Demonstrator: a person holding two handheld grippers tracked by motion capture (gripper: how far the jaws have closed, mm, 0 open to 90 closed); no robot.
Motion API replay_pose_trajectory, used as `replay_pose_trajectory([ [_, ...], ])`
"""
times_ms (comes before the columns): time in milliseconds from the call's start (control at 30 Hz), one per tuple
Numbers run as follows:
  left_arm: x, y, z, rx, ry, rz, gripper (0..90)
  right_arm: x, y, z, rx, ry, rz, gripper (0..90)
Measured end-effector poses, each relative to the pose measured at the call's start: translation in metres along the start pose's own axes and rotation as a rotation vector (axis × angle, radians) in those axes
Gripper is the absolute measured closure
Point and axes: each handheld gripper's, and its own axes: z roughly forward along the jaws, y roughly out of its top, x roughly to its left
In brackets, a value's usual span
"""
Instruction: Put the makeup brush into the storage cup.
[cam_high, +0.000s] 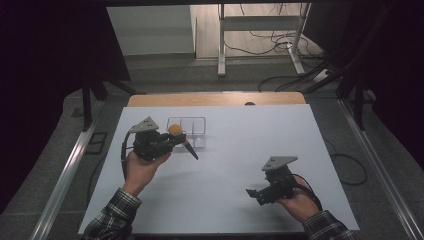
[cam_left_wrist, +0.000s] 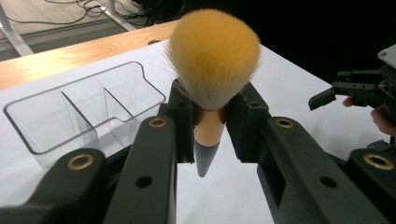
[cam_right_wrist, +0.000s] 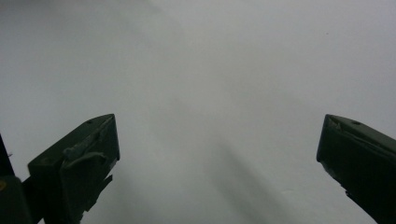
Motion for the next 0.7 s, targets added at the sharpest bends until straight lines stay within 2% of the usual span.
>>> replay_pose_trajectory([
  [233, 0.004, 0.011, 0.0, 0.001, 0.013, 0.013, 73.0, -0.005, -0.004, -0.004, 0.003, -0.02, 0.006, 0.0],
  [433, 0.006, 0.02, 0.001, -0.001, 0.023, 0.024, 73.0, -0.01, -0.009, -0.008, 0.008, -0.025, 0.03, 0.0],
  [700, 0.01, 0.03, 0.0, -0.013, 0.035, 0.026, 73.1, -0.015, -0.014, -0.013, 0.02, -0.061, 0.021, 0.0],
])
